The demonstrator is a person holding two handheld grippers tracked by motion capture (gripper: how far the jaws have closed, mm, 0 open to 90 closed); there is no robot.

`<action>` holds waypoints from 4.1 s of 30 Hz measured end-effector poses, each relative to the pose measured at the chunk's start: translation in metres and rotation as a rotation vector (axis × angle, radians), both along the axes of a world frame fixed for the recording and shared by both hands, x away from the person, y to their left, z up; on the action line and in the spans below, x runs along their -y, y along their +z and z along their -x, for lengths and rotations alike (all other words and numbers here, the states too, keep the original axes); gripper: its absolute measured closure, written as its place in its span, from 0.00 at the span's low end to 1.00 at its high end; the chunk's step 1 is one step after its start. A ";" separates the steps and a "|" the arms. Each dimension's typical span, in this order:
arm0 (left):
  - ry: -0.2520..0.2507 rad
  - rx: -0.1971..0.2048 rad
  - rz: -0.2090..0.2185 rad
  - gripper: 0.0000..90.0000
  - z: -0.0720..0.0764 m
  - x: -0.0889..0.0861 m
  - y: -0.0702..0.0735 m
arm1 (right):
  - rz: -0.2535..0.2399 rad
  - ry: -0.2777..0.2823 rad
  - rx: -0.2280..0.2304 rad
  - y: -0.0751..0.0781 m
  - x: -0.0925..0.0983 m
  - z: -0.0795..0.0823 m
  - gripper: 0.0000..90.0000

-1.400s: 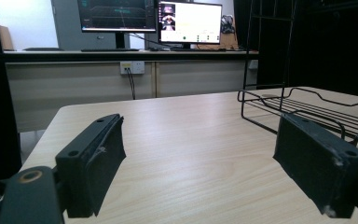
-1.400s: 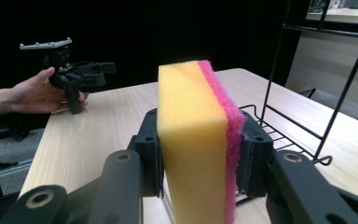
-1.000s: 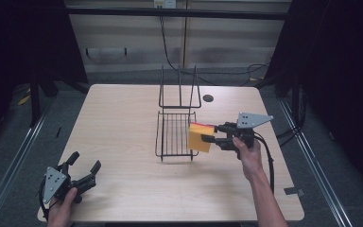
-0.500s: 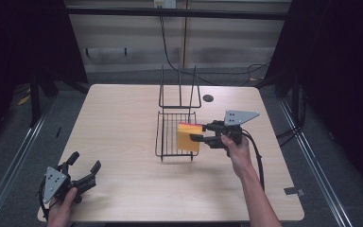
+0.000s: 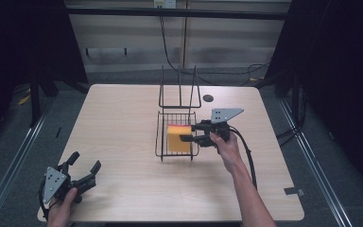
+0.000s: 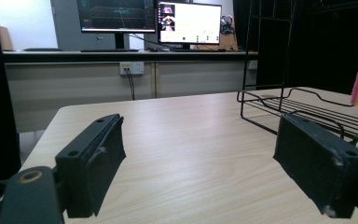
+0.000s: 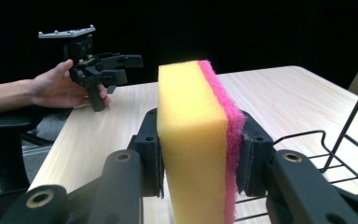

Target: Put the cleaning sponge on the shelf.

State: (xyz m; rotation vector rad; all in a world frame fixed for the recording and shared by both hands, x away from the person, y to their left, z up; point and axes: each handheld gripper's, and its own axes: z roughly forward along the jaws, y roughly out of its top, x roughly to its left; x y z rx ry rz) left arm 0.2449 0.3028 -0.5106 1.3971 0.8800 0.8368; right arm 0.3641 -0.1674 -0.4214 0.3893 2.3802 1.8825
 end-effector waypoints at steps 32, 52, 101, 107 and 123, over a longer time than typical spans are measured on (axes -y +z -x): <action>-0.001 0.003 -0.003 0.17 0.000 0.000 0.000 | 0.017 0.044 -0.076 -0.031 -0.011 -0.018 0.66; 0.000 -0.002 -0.008 0.17 0.000 0.000 0.000 | 0.024 0.000 -0.089 -0.031 -0.008 -0.019 0.37; 0.011 0.001 -0.012 0.16 0.000 -0.001 0.000 | 0.028 -0.321 -0.016 0.008 0.024 0.031 0.18; 0.011 0.003 -0.005 0.16 0.000 0.000 0.000 | 0.040 -0.379 0.004 0.003 0.031 0.039 0.17; 0.012 0.003 -0.004 0.16 0.000 0.000 0.000 | -0.009 -0.508 0.009 -0.017 0.070 0.074 0.15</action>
